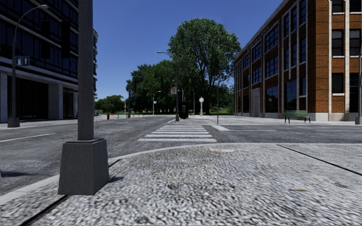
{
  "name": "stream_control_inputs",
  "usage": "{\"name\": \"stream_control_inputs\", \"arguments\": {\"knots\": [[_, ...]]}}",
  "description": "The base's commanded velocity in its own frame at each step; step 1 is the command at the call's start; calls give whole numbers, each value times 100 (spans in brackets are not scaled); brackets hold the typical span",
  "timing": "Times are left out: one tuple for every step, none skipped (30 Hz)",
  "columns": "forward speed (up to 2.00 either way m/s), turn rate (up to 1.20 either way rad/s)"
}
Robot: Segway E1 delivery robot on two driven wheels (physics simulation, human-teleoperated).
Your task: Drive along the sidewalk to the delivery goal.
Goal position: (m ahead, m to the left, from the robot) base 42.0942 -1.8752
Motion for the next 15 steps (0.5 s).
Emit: {"name": "stream_control_inputs", "arguments": {"knots": [[200,0],[200,0],[200,0],[200,0],[200,0],[200,0],[200,0],[200,0],[200,0],[200,0],[200,0],[199,0],[199,0],[199,0],[199,0]]}}
